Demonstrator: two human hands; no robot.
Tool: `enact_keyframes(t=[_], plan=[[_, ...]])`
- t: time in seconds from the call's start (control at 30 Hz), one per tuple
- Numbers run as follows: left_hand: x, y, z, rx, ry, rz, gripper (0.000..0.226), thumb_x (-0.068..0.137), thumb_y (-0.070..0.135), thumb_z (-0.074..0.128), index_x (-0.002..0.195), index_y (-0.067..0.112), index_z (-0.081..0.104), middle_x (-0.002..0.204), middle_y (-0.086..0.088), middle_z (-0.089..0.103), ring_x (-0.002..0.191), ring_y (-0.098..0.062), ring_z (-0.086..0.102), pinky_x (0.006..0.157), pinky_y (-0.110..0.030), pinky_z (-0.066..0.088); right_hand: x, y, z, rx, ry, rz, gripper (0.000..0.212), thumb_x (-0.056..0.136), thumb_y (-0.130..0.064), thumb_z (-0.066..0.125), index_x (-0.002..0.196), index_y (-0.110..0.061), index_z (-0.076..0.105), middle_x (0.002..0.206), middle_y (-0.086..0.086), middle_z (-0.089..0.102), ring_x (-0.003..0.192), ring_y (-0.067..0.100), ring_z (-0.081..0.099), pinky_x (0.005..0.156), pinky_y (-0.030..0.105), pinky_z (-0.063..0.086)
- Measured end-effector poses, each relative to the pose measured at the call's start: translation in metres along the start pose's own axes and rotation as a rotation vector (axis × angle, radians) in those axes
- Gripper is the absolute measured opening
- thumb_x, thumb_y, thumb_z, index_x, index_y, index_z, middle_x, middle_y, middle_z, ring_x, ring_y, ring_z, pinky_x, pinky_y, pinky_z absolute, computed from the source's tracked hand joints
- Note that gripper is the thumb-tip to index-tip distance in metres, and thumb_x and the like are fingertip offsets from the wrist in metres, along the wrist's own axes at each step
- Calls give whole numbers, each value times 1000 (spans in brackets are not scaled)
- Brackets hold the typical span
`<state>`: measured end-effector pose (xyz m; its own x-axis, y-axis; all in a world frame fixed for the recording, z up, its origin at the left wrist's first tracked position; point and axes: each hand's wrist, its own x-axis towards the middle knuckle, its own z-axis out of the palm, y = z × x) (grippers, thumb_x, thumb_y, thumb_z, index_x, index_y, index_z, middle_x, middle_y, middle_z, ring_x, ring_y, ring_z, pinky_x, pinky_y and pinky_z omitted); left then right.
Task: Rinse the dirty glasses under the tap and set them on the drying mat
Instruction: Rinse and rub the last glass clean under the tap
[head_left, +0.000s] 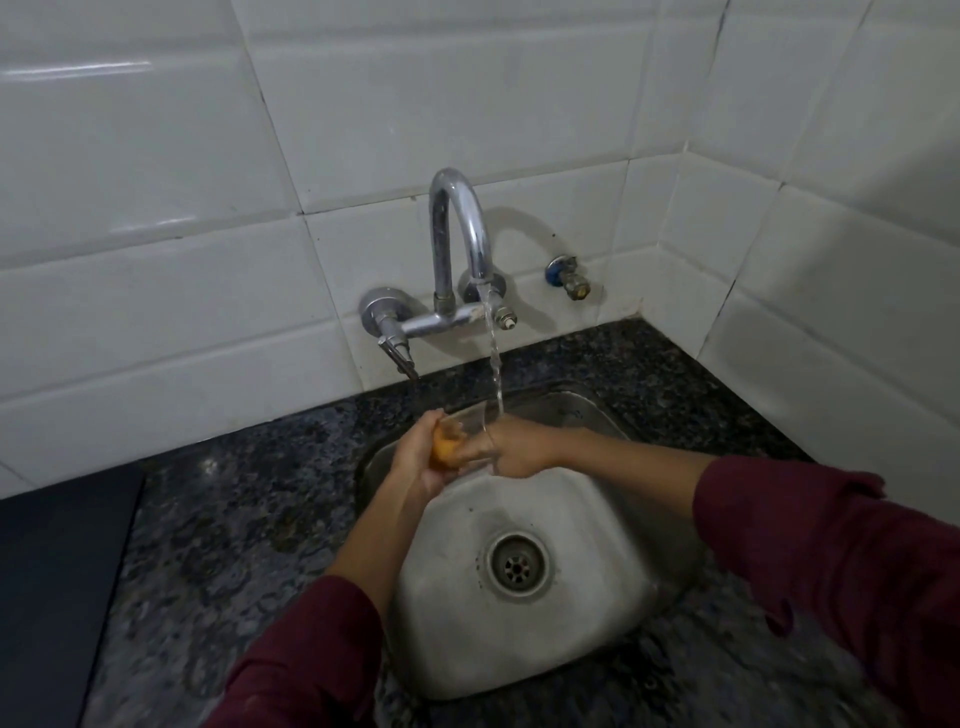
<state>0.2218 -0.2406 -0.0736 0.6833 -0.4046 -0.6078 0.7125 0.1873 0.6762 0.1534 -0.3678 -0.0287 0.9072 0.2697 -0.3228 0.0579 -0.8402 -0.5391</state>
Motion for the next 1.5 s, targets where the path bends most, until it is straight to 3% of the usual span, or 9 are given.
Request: enact_keyframes(t=[0.13,0.23,0.4,0.53,0.77,0.87,1.0,1.23,1.5], plan=[[6,-1,-5,-121,-129,184,22,93,33,52,85,15,61,75,-5,66,65,-19,65,57,-29,53,-3,-9,-8,940,-93,143,54,89,9,45,137,-17,46,142,4,50,120,18,54,65,20,53],[5,-2,-4,-134,-75,233,20,92,24,52,75,15,59,70,-4,58,59,-16,59,53,-26,51,0,-10,-1,986,-152,117,66,86,14,44,141,-21,38,149,-2,40,132,15,42,73,28,57],[3,-3,-2,-86,50,94,20,90,24,52,71,17,55,72,-7,61,66,-23,58,61,-38,52,5,2,11,-346,-33,150,45,85,-3,50,129,-11,50,120,10,60,100,26,59,76,34,51],[3,2,-3,-45,74,38,20,93,26,51,76,17,55,75,-8,62,67,-22,58,51,-33,52,-1,-5,7,-608,16,87,37,88,-4,45,125,-6,49,127,13,56,110,31,57,74,32,41],[7,8,-10,1,-108,150,17,91,28,54,82,16,62,69,-6,70,59,-20,65,50,-26,51,3,-12,-10,873,-238,129,59,90,9,40,141,-20,40,148,0,42,130,13,43,72,22,53],[6,3,-10,8,-73,196,15,89,23,56,78,14,62,68,-7,69,56,-19,66,49,-26,52,2,-12,-2,915,-247,116,68,87,13,41,144,-25,34,152,-4,34,140,12,31,85,30,53],[4,2,-6,16,-25,171,12,89,21,57,80,14,61,74,-10,67,62,-22,66,57,-31,54,0,-13,3,659,-239,102,77,84,16,44,146,-27,27,154,-3,31,139,14,32,98,35,43],[4,9,-3,39,8,41,13,90,27,59,94,15,59,100,-15,66,87,-29,65,93,-53,50,-12,-10,-2,-822,82,-38,39,90,-6,45,128,-7,48,132,14,52,123,29,46,105,38,30],[2,2,-9,13,-119,162,18,92,28,53,86,13,63,85,-10,67,74,-23,65,67,-36,54,-1,-4,-4,699,-220,61,68,84,14,43,141,-24,40,149,0,41,134,18,42,90,25,42]])
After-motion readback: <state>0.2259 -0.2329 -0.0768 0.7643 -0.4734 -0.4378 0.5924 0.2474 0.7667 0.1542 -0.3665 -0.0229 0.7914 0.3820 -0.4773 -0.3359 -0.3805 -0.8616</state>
